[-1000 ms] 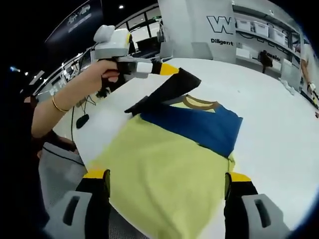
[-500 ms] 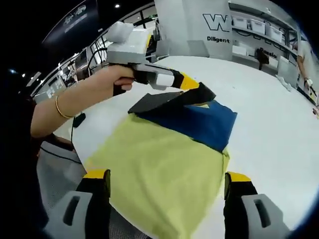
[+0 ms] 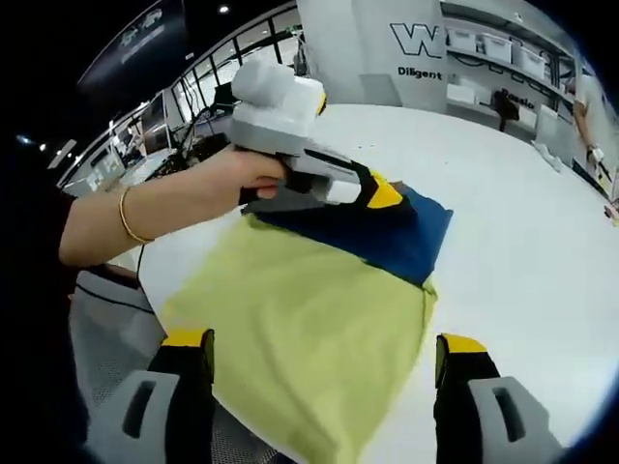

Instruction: Fold the garment on the visible template until the final outline fits inside the template.

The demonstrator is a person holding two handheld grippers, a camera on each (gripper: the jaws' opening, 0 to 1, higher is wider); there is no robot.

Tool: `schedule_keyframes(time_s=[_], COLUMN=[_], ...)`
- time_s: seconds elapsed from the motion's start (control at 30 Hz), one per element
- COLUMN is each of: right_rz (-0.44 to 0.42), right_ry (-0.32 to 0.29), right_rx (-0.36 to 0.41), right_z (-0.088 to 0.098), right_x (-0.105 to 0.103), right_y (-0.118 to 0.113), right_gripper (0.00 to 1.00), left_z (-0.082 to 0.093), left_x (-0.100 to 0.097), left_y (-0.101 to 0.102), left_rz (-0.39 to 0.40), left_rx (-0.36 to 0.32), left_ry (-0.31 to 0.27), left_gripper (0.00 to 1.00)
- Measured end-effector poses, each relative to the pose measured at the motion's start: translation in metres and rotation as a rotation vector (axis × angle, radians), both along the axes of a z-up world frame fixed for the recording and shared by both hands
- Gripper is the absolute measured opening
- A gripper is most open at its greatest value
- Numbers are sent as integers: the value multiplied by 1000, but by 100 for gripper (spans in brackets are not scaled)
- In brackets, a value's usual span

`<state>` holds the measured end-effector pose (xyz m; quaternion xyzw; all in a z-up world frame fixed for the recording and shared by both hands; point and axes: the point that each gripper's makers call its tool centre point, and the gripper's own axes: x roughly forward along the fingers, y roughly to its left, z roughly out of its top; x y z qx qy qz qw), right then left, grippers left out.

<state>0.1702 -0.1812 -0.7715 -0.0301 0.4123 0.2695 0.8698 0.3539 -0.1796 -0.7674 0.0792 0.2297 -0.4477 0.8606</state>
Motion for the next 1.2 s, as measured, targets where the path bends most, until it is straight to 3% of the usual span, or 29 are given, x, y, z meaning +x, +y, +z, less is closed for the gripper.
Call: schedule_keyframes(time_s=[0.1, 0.2, 0.33, 0.47, 0.5, 0.67, 0.73, 0.8, 0.9, 1.0, 1.2], right_rz=[-7, -14, -31, -35, -34, -40, -41, -44, -49, -51, -33], right_ry=[6, 12, 14, 13, 13, 15, 12, 8, -4, -17, -52], right_rx=[-5, -10, -5, -5, -5, -5, -5, -2, 5, 12, 16], right_z=[-3, -5, -6, -6, -7, -7, -6, -5, -1, 3, 9], right_x=[-1, -4, -5, -5, -6, -7, -6, -6, -3, -1, 3], right_y=[-5, -9, -14, -16, -16, -17, -17, -17, -16, -14, -4], right_gripper=[93, 93, 94, 94, 94, 94, 94, 94, 94, 94, 91], left_z=[-16, -43, -61, -68, -72, -78, -76, -67, -53, -40, -17], left_x=[-5, -15, -18, -20, -22, -26, -27, -23, -19, -13, -1], left_y=[-9, -19, -22, -23, -23, -22, -19, -18, -12, -1, 31], left_rz=[-22, -47, -48, -42, -36, -45, -44, -35, -17, -8, 54], left_rx=[24, 66, 83, 82, 85, 100, 119, 94, 67, 69, 30], left_ry=[6, 38, 73, 107, 140, 151, 128, 98, 82, 41, 38], left_gripper=[0, 0, 0, 0, 0, 1, 7, 21, 33, 35, 46])
